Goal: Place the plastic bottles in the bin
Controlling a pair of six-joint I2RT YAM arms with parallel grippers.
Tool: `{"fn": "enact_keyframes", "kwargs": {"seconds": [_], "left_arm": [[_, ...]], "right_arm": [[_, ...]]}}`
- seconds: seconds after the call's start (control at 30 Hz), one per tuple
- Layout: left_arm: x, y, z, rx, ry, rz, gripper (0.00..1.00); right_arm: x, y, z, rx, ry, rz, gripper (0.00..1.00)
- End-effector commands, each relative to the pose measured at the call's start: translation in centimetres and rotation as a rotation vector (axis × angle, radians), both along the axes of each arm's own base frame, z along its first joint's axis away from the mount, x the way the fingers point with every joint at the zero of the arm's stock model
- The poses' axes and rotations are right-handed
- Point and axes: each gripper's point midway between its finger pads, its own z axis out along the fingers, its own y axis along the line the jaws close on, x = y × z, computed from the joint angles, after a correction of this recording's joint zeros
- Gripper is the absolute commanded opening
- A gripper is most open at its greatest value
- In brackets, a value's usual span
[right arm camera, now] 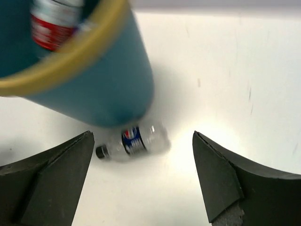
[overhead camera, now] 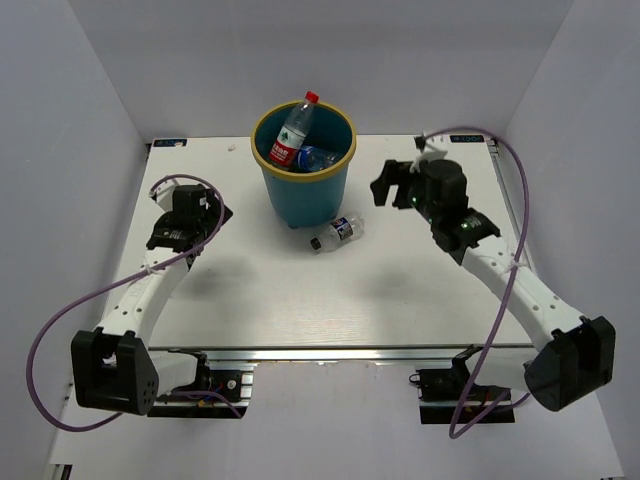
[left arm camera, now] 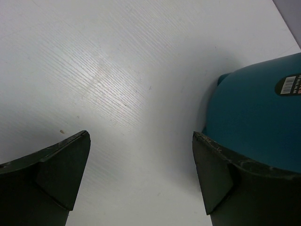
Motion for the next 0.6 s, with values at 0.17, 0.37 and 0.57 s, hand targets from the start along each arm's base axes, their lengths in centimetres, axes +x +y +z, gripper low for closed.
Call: {"fn": "enact_keyframes", "kwargs": {"seconds": [0.17, 0.37, 0.57], "left_arm": [[0.9, -1.9, -1.7, -0.070, 0.026, -0.076, 0.98], [0.3, -1.6, -1.5, -0.063, 0.024, -0.062, 0.98], [-0.5, -1.6, -1.3, -0.079, 0.007, -0.061, 0.98]], "right_arm": [[-0.4, 0.3, -9.6, 0.306, 0.299, -0.131, 0.90], [0.6, 2.9, -15.5, 0.501, 0.499, -0.185, 0.89], [1.8, 5.0, -18.8, 0.533, 0.596, -0.286, 0.89]]}}
